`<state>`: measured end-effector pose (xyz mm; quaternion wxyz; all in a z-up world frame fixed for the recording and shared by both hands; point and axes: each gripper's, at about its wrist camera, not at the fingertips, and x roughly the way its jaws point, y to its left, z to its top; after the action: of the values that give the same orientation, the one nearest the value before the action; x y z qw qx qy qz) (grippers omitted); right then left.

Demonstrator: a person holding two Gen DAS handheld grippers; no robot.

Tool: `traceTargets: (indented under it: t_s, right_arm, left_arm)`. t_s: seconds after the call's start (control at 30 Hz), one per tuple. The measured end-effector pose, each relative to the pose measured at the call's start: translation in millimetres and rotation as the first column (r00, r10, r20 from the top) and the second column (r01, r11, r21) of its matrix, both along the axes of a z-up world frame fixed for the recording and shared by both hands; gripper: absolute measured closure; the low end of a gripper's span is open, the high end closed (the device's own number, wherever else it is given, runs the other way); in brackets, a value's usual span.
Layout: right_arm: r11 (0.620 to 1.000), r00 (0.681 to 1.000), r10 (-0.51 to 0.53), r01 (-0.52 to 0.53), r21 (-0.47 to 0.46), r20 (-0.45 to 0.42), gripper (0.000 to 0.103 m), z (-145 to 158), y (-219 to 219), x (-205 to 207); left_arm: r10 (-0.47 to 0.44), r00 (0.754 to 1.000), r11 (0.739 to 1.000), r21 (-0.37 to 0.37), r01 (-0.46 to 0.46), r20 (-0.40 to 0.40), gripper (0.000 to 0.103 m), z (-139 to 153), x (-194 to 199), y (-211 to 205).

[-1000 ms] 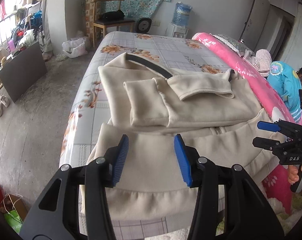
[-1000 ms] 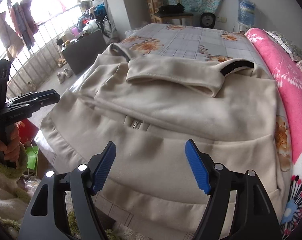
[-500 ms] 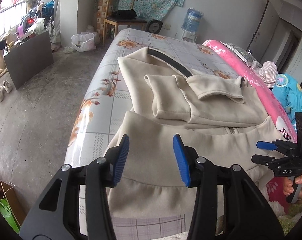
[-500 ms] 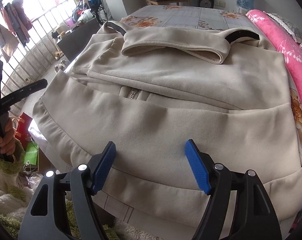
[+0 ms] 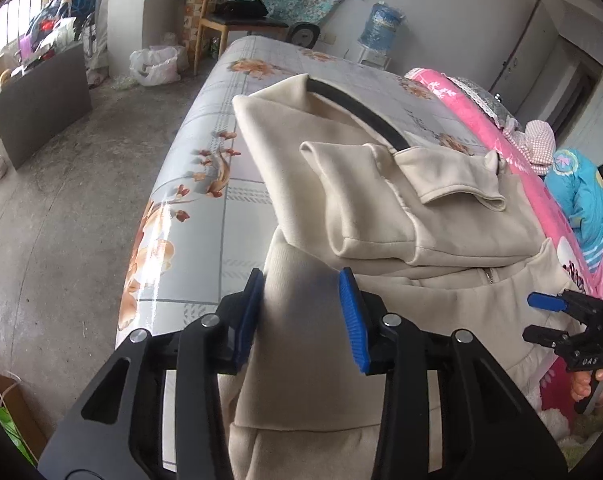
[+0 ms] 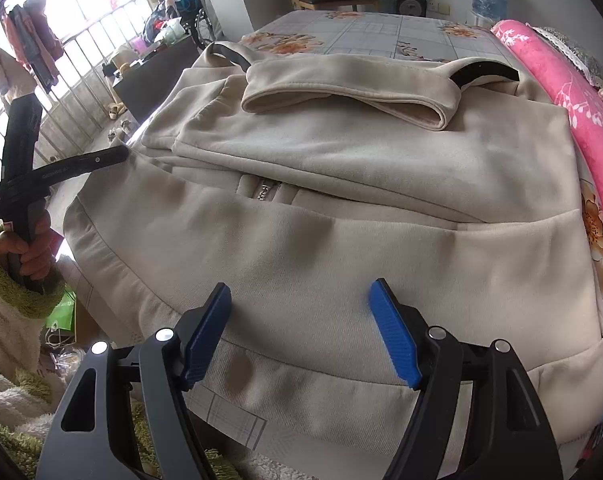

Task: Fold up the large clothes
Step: 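Grasp the jacket hem with the left gripper while the right gripper grasps the hem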

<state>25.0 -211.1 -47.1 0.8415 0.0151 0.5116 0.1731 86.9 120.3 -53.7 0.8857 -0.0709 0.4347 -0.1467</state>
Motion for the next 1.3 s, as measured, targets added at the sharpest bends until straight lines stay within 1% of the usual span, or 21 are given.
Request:
traceTargets:
  t_s: [0.07,0.13,0.27,0.33,0.37,0.5,0.6,0.73,0.83,0.9,0.97,1.03,1.17,1.27,1.3]
  right_arm:
    - [1.0,1.0,-0.001,0.001,-0.002,0.001,0.033,0.0,0.1,0.3]
    - [1.0,1.0,0.0,0.0,-0.005,0.002,0.033,-0.2,0.7,1.2]
    - [1.0,1.0,0.003,-0.003,-0.01,0.003,0.032,-0.7,1.3,2.5]
    - [1.0,1.0,0.0,0.0,-0.011,0.004,0.033,-0.8,1.6,2.3]
    - [1.0,1.0,-0.002,0.002,-0.012,0.005,0.032,-0.7,2.1,1.7]
    - [1.0,1.0,-0.008,0.009,-0.015,0.008,0.032,-0.9,3.0,1.5]
    - [1.0,1.0,-0.007,0.007,-0.017,0.008,0.032,-1.2,3.6,1.6]
    - [1.0,1.0,-0.009,0.009,-0.017,0.009,0.032,-1.1,3.3,1.5]
    - [1.0,1.0,-0.009,0.009,-0.017,0.009,0.032,-0.8,3.5,1.5]
    - [1.0,1.0,-0.009,0.009,-0.017,0.009,0.032,-0.9,3.6,1.5]
    - [1.0,1.0,-0.01,0.01,-0.016,0.01,0.032,-1.0,3.4,1.5]
    - [1.0,1.0,-0.01,0.01,-0.014,0.012,0.032,-0.6,3.1,1.4]
    - [1.0,1.0,-0.007,0.007,-0.012,0.014,0.032,0.3,2.4,1.2]
    - [1.0,1.0,-0.008,0.008,-0.011,0.016,0.032,0.0,2.1,0.6]
    - [1.0,1.0,-0.007,0.008,-0.011,0.017,0.032,-0.1,2.2,0.4]
  left_arm:
    - [-0.039,0.999,0.999,0.024,0.038,0.034,0.067,8.4,-9.9,-6.5]
    - [-0.063,0.997,0.998,0.013,0.063,0.042,0.066,11.8,-15.1,-9.0]
    - [-0.045,0.999,0.997,-0.062,0.046,0.02,0.067,12.2,-13.4,0.3]
    - [-0.038,0.999,0.992,-0.117,0.041,0.033,0.067,18.3,-14.9,6.1]
    - [-0.038,0.998,0.99,-0.132,0.043,0.04,0.067,21.4,-15.9,7.1]
    - [-0.069,0.996,0.991,-0.113,0.074,0.052,0.067,24.5,-19.8,2.1]
    - [-0.075,0.997,0.991,-0.108,0.077,0.025,0.067,14.9,-15.2,1.6]
    - [-0.043,0.999,0.993,-0.11,0.04,-0.023,0.067,-1.1,-2.2,8.4]
    - [-0.039,0.998,0.992,-0.119,0.033,-0.043,0.067,-7.4,4.6,10.4]
    - [-0.057,0.998,0.99,-0.129,0.052,-0.035,0.067,-4.4,2.7,7.7]
    - [-0.101,0.995,0.984,-0.15,0.098,-0.008,0.067,1.5,-3.5,2.7]
    - [-0.129,0.992,0.983,-0.134,0.128,-0.003,0.067,1.4,-7.6,-3.5]
    - [-0.129,0.991,0.99,-0.06,0.128,-0.019,0.067,-5.6,-11.3,-13.3]
    - [-0.061,0.997,0.997,0.046,0.064,-0.056,0.067,-12.9,-6.3,-16.6]
    - [-0.043,0.997,0.998,0.045,0.046,-0.061,0.07,-13.6,-5.0,-15.3]
